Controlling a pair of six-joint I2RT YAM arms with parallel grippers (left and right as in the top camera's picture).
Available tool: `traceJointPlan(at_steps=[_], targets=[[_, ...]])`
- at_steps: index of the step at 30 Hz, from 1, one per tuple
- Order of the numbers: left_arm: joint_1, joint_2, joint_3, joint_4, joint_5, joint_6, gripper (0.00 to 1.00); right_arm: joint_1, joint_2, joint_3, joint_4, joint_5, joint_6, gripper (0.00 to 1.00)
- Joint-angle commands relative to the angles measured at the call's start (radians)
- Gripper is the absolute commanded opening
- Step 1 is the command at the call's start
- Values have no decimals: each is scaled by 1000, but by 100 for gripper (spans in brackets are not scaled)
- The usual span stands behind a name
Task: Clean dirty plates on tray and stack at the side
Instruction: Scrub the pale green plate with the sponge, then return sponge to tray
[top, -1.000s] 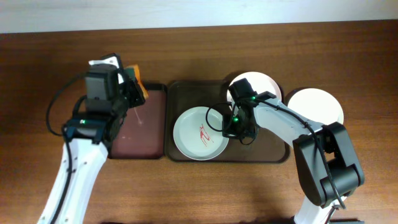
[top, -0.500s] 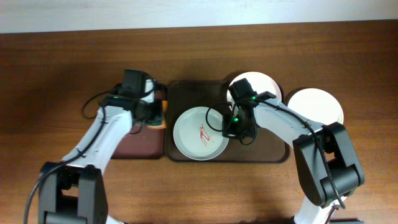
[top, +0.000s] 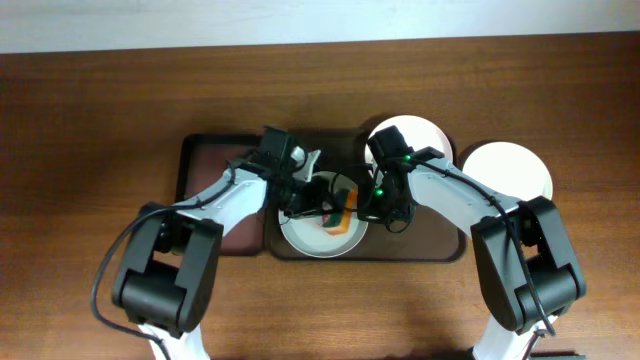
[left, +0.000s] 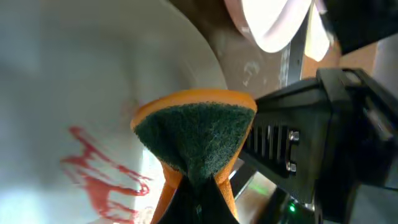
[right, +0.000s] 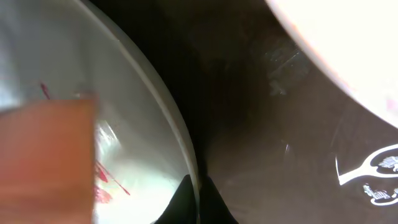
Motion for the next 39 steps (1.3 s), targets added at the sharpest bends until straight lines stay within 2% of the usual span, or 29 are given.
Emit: traceJointPlan(at_steps=[1, 3, 6, 8, 13, 17, 19, 23, 27, 29, 31, 35, 36, 37, 38, 39], targets=[[-35, 55, 5, 9, 135, -17, 0, 5, -14, -14, -8, 39, -6, 4], [-38, 55, 5, 16, 166, -38, 0, 5, -14, -14, -8, 39, -6, 4], [-38, 55, 3, -10, 51, -40, 0, 5, -14, -14, -11, 38, -6, 4], [-38, 60, 2, -10, 41, -40, 0, 5, -14, -14, -12, 38, -6, 4], [-1, 65, 1, -14, -206, -38, 0, 5, -14, -14, -15, 38, -6, 4], [98, -19, 2, -15, -320, 23, 0, 5, -14, -14, -15, 38, -6, 4], [106, -45, 2, -32, -340, 49, 0, 5, -14, -14, -15, 39, -6, 4], [115, -202, 14, -188, -373, 203, 0, 5, -14, -14, -18, 39, -6, 4], [229, -346, 14, -217, -618, 263, 0, 5, -14, -14, -22, 39, -6, 4], [283, -333, 3, -220, -659, 344, 0, 5, -14, -14, -21, 39, -6, 4], [285, -275, -9, -225, -740, 351, 0, 5, -14, -14, -22, 39, -6, 4], [284, -119, -13, -236, -740, 350, 0, 5, -14, -14, -22, 39, -6, 4], [284, -100, -13, -239, -741, 351, 2, 5, -14, -14, -22, 39, -6, 4], [284, -90, -13, -237, -766, 351, 38, 5, -14, -14, -22, 39, -6, 4], [284, -89, -13, -230, -788, 350, 62, 5, -14, -14, -22, 39, -6, 4], [284, -87, -13, -215, -812, 351, 69, 5, -14, -14, -22, 39, -6, 4]])
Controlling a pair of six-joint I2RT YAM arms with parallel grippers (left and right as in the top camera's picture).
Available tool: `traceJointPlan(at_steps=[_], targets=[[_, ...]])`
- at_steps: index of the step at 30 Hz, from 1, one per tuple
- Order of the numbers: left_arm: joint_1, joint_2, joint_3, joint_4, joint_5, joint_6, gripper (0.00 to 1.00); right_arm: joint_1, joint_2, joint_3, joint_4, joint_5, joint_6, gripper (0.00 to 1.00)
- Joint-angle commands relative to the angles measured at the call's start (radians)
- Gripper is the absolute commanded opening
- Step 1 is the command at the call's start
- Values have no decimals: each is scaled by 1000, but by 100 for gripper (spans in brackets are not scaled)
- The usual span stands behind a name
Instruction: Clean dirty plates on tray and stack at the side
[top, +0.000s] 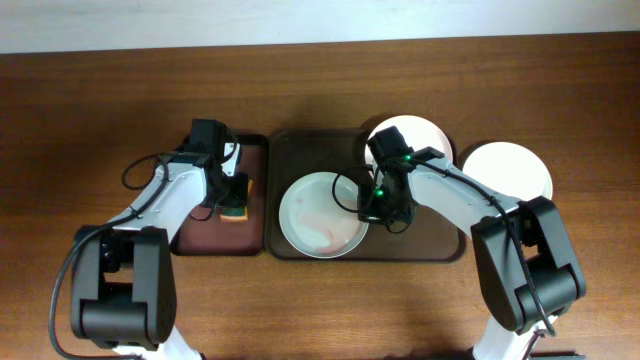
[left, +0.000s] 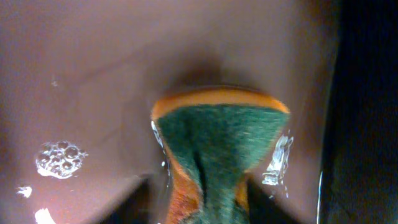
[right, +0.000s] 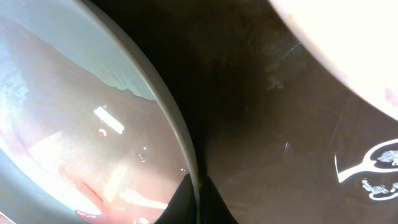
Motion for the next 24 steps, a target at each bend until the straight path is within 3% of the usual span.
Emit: traceJointPlan(at_steps=[1, 3, 4, 6, 8, 10, 11, 12, 17, 20, 23, 24], targets=[[3, 22, -6, 33, -60, 11, 70, 5, -13, -14, -11, 38, -6, 4], [2, 39, -6, 62, -59, 11, 70, 5, -13, -14, -11, 38, -6, 4], [2, 58, -6, 79, -53, 11, 63, 5, -13, -14, -11, 38, -6, 4], [2, 63, -6, 109, 13, 11, 36, 5, -13, -14, -11, 38, -6, 4], [2, 63, -6, 142, 80, 11, 0, 5, -13, -14, -11, 38, -6, 4], [3, 57, 9, 134, 77, 11, 0, 5, -13, -14, -12, 38, -6, 4], [3, 49, 37, 119, 69, 12, 7, 5, -13, -14, -12, 38, -6, 4], [3, 40, 49, 94, 69, 12, 59, 5, -13, -14, -12, 38, -6, 4], [-20, 42, 33, -56, 72, 11, 56, 5, -13, -14, -11, 38, -6, 4], [-21, 42, 29, -82, 46, 12, 0, 5, -13, -14, -15, 38, -6, 4], [-21, 13, 64, -104, -83, 12, 0, 5, -13, -14, -15, 38, -6, 4], [-21, -4, 86, -107, -85, 11, 34, 5, -13, -14, -15, 38, -6, 4]])
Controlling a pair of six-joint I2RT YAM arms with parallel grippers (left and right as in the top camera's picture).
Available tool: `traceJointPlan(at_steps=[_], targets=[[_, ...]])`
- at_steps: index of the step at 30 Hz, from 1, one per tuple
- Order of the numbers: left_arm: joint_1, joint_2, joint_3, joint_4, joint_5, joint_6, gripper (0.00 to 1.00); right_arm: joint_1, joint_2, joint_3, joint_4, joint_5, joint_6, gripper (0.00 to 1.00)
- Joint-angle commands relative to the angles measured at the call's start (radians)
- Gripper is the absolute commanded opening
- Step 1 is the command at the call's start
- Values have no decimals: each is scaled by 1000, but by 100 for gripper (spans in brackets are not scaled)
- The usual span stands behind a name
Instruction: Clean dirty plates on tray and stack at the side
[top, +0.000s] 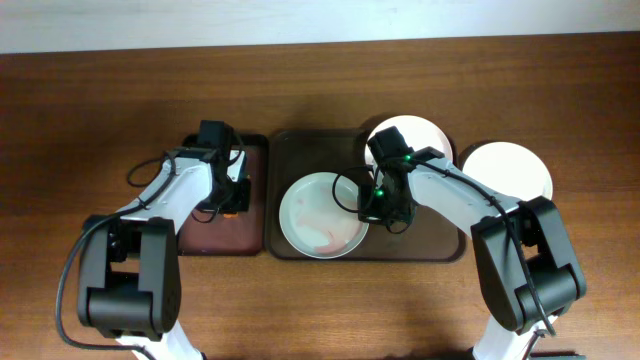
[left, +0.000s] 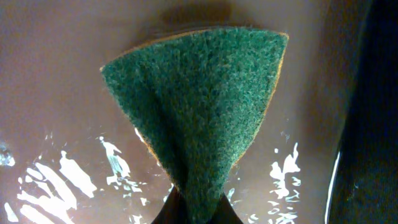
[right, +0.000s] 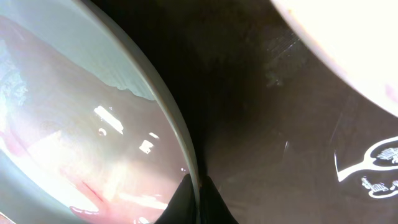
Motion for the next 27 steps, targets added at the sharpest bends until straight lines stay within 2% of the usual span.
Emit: traceJointPlan(at_steps=[1, 4, 9, 10, 12, 13, 15, 16, 18, 20, 23, 27], targets=[[-3, -64, 68, -6, -66, 5, 59, 5, -13, -14, -10, 38, -6, 4], [-3, -55, 70, 28, 27, 4, 66, 5, -13, -14, -8, 38, -6, 4], [-5, 23, 64, 75, 27, 4, 58, 5, -13, -14, -7, 38, -6, 4], [-5, 54, 64, 87, 27, 4, 54, 5, -13, -14, -7, 38, -6, 4], [-5, 75, 64, 100, 26, 5, 28, 5, -13, -14, -11, 38, -6, 4], [-4, 71, 68, 107, 27, 5, 0, 5, -13, -14, -11, 37, -6, 4], [-4, 40, 111, 66, 27, 4, 0, 5, -13, -14, -10, 38, -6, 4], [-3, 11, 140, 21, 27, 4, 61, 5, -14, -14, -8, 38, -6, 4], [-3, -23, 152, -37, 54, -29, 100, 5, -39, -11, -17, 40, -50, 4], [-3, -28, 152, -108, 73, -49, 99, 6, -129, 28, -69, 116, -109, 4], [-3, -27, 152, -135, 72, -48, 99, 6, -240, 102, -161, 269, -163, 4], [-3, -27, 152, -136, 72, -48, 99, 66, -290, 175, -280, 601, -194, 4]])
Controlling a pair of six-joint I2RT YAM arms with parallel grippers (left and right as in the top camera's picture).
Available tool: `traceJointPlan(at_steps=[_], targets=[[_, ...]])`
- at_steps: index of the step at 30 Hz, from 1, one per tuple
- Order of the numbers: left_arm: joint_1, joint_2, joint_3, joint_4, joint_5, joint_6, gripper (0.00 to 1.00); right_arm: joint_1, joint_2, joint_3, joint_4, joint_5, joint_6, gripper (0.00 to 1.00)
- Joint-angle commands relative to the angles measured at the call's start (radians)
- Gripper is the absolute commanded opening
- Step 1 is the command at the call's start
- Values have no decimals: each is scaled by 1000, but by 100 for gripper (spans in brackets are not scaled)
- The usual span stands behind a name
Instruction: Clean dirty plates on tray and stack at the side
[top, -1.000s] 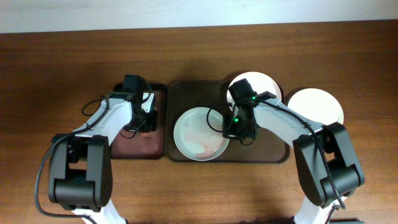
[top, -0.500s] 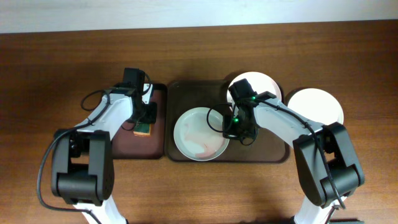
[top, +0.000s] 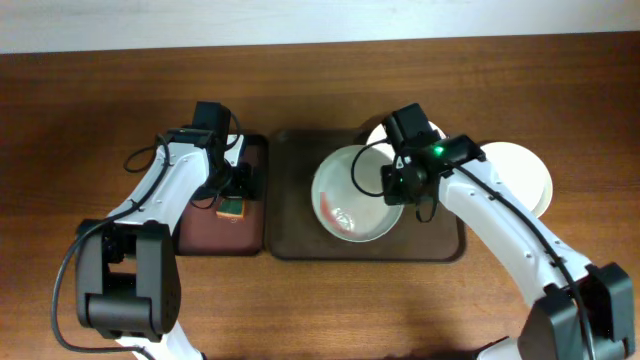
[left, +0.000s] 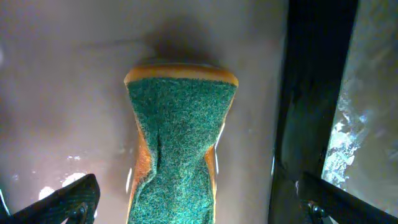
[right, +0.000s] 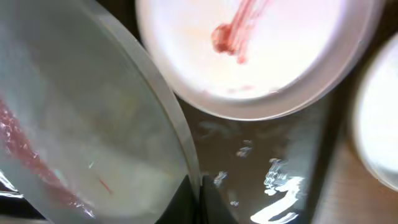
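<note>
My right gripper is shut on the right rim of a white plate that carries thin red smears, holding it above the dark tray. The right wrist view shows this plate pinched at its rim by the gripper. Behind it lies a second plate with a red stain. The green-and-orange sponge lies in the small left tray. My left gripper stands open around the sponge, its fingers well apart.
A clean white plate sits on the wooden table to the right of the dark tray; its edge shows in the right wrist view. The left tray is wet. Both arms reach in from the front edge.
My left gripper has opened and let go of the sponge in the left tray. My right gripper has moved right with the plate, which now overlaps the stained plate behind it.
First my left gripper pressed the sponge on the red-marked plate while my right held its rim. Then the sponge was in the left tray and the plate showed only pale smears. The sponge now lies released, and the plate is held further right.
</note>
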Motion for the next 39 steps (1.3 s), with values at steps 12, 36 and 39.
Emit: traceJointPlan(at_steps=[12, 36, 39], targets=[[-2, -22, 10, 6, 15, -14, 99, 266, -24, 58, -3, 328, 288, 4], [-4, -22, 11, 6, 15, -14, 100, 110, 128, -103, 283, -127, -57, 62], [-4, -22, 11, 6, 15, -14, 99, 110, 161, -106, 378, -102, -56, 59]])
